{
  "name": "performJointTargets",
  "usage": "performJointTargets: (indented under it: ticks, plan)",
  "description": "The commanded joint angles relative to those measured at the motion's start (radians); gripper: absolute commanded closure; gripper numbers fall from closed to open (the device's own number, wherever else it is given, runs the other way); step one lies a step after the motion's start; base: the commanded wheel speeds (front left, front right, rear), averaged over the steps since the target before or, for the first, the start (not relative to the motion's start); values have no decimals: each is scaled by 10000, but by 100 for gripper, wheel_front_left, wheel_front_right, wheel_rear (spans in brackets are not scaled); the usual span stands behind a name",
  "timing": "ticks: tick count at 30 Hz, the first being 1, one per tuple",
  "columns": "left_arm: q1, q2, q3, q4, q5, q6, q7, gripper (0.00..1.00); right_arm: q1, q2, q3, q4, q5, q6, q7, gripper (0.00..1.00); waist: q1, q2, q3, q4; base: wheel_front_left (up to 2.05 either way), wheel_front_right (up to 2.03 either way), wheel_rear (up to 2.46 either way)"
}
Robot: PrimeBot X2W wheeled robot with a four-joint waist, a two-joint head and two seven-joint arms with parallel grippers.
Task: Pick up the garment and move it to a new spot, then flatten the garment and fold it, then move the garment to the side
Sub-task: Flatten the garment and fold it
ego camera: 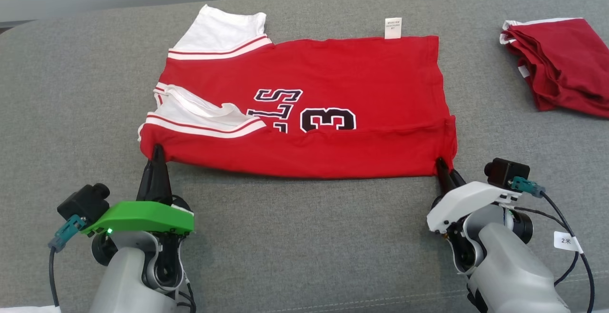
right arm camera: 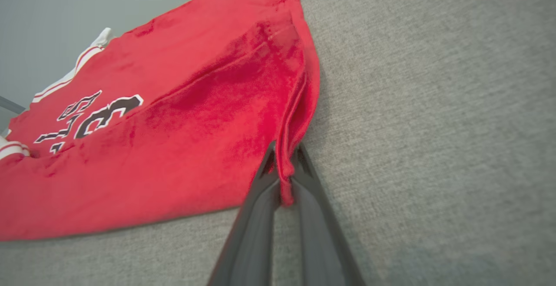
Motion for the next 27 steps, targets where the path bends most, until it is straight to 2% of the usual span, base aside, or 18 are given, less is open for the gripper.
performJointTargets:
  ticks: [1, 8, 15, 20, 27]
  plan:
    - [108, 53, 72, -140, 113, -30, -31, 100, -106, -21, -28, 34, 161, -5, -72, 100, 0, 97, -6, -4, 0, 0, 0]
    - [595, 173, 273, -1065, 233, -25, -32, 100, 272, -158, -480, -769, 521, -7, -81, 100, 0, 97, -126, -27, 0, 0, 0]
    - [1772, 309, 249, -2020, 336, -10, -35, 100, 1480, -1020, -460, -2470, 1123, -14, 646, 100, 0, 97, -314, -103, 0, 0, 0]
    - [2644, 264, 154, -2415, 245, 154, 80, 100, 2442, -1271, -539, -3556, 1263, -16, 1180, 100, 0, 97, -388, -173, 0, 0, 0]
    - [3670, 107, -174, -2638, 60, 447, 197, 100, 3741, -957, -976, -4948, 1107, -13, 1802, 100, 0, 97, -454, -211, 0, 0, 0]
